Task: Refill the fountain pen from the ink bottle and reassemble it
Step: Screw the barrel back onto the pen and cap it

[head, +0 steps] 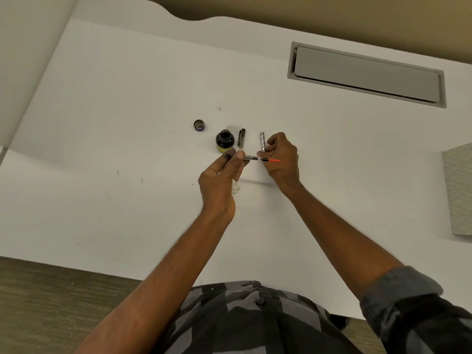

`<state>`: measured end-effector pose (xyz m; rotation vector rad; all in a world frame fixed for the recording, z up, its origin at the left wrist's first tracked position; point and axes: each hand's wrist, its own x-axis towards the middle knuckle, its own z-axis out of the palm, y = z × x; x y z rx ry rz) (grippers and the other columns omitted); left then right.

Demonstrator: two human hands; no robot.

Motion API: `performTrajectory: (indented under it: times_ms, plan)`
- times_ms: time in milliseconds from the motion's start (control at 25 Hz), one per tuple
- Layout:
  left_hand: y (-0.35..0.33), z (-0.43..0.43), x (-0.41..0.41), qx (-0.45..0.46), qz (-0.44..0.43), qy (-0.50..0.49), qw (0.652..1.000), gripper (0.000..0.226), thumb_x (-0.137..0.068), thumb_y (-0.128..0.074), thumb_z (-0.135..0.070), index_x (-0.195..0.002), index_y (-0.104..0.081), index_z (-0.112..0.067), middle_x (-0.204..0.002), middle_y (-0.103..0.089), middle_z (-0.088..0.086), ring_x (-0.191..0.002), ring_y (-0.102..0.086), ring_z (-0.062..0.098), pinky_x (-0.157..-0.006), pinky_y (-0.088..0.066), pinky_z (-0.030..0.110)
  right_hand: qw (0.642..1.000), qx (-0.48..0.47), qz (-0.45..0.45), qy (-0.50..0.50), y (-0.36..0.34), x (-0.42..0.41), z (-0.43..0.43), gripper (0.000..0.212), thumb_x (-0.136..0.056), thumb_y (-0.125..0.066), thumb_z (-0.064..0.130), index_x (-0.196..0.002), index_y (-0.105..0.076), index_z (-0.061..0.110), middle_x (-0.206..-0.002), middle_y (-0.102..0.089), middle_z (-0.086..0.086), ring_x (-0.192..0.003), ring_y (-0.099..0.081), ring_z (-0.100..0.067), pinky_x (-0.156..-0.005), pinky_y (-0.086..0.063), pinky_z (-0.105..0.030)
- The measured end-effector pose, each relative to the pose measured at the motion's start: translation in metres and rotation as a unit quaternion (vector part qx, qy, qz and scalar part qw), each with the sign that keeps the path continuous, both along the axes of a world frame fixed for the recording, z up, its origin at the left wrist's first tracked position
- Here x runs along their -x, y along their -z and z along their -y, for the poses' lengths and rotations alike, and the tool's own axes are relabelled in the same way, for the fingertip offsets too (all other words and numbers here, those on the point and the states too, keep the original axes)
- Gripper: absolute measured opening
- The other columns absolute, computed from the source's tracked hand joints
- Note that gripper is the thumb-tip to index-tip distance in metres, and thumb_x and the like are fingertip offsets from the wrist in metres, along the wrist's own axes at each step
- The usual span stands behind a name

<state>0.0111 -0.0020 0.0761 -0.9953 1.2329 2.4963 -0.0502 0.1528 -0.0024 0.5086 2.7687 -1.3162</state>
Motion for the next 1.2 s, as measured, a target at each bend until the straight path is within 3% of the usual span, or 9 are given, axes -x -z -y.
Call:
performTrajectory:
  times_ms: [120, 240, 400, 560, 720, 800, 1000, 1200]
  plan:
    - [-0.001, -0.005, 0.002, 0.016, 0.004, 0.003, 1.000, 0.034, -0.085, -0.079, -0.015, -0.116, -0.071, -0.002, -0.100, -0.078, 0.010, -0.101, -0.075, 0.018, -0.046, -0.025, 0.016, 0.996, 0.077, -0.008, 0.033, -0.013, -0.011, -0.015, 0.026, -0.081, -0.082, 0.009, -0.101, -0.065, 0.010, -0.085, -0.070, 0.002, -0.076, -0.071, -0.013, -0.083, -0.060, -0.040]
    - [-0.004, -0.013, -0.001, 0.024, 0.003, 0.002, 1.000, 0.035, -0.085, -0.079, -0.015, -0.115, -0.071, -0.001, -0.102, -0.077, 0.014, -0.102, -0.075, 0.019, -0.048, -0.026, 0.015, 0.989, 0.142, -0.011, 0.041, -0.040, -0.037, -0.038, 0.023, -0.084, -0.082, 0.012, -0.104, -0.071, 0.014, -0.096, -0.074, 0.004, -0.084, -0.070, -0.006, -0.084, -0.059, -0.027]
    - [-0.009, -0.025, -0.010, 0.015, 0.004, 0.006, 1.000, 0.028, -0.084, -0.080, -0.014, -0.109, -0.072, -0.005, -0.099, -0.077, 0.013, -0.103, -0.075, 0.020, -0.043, -0.024, 0.015, 0.980, 0.198, 0.009, 0.021, -0.082, -0.082, -0.076, 0.020, -0.090, -0.078, 0.014, -0.108, -0.074, 0.021, -0.105, -0.075, 0.006, -0.087, -0.073, -0.011, -0.083, -0.057, -0.022]
    - [-0.017, -0.038, -0.023, 0.011, -0.004, 0.026, 1.000, 0.018, -0.084, -0.080, -0.013, -0.100, -0.072, -0.010, -0.100, -0.077, 0.014, -0.101, -0.075, 0.018, -0.043, -0.020, 0.017, 0.981, 0.196, -0.003, -0.005, -0.107, -0.116, -0.104, 0.018, -0.093, -0.076, 0.016, -0.109, -0.075, 0.024, -0.107, -0.077, 0.009, -0.094, -0.072, -0.009, -0.085, -0.053, -0.016]
    - [-0.024, -0.052, -0.038, 0.000, -0.017, 0.024, 1.000, 0.015, -0.084, -0.079, -0.011, -0.098, -0.073, -0.009, -0.100, -0.077, 0.012, -0.100, -0.075, 0.019, -0.047, -0.028, 0.017, 0.981, 0.190, -0.028, -0.006, -0.114, -0.134, -0.122, 0.018, -0.093, -0.076, 0.016, -0.110, -0.076, 0.023, -0.109, -0.077, 0.009, -0.098, -0.070, -0.005, -0.085, -0.051, -0.013]
    - [-0.027, -0.058, -0.045, 0.007, -0.019, 0.027, 0.999, 0.012, -0.085, -0.079, -0.012, -0.095, -0.074, -0.011, -0.102, -0.076, 0.013, -0.100, -0.076, 0.018, -0.048, -0.022, 0.020, 0.982, 0.186, -0.044, -0.003, -0.117, -0.141, -0.130, 0.018, -0.093, -0.076, 0.015, -0.110, -0.076, 0.022, -0.110, -0.076, 0.007, -0.096, -0.069, -0.003, -0.083, -0.049, -0.011]
    - [-0.035, -0.077, -0.064, 0.015, -0.023, 0.035, 0.999, 0.009, -0.086, -0.077, -0.013, -0.094, -0.074, -0.011, -0.103, -0.074, 0.018, -0.098, -0.076, 0.016, -0.044, -0.021, 0.018, 0.983, 0.173, -0.062, -0.020, -0.124, -0.160, -0.151, 0.017, -0.094, -0.074, 0.012, -0.109, -0.076, 0.020, -0.113, -0.075, 0.004, -0.101, -0.069, -0.009, -0.082, -0.048, -0.010]
    - [-0.044, -0.096, -0.080, 0.008, -0.030, 0.045, 0.998, 0.008, -0.085, -0.077, -0.012, -0.093, -0.074, -0.012, -0.092, -0.077, 0.008, -0.097, -0.076, 0.015, -0.049, -0.019, 0.021, 0.982, 0.168, -0.069, -0.048, -0.126, -0.171, -0.165, 0.018, -0.094, -0.074, 0.012, -0.110, -0.077, 0.021, -0.113, -0.075, 0.004, -0.103, -0.070, -0.011, -0.084, -0.049, -0.011]
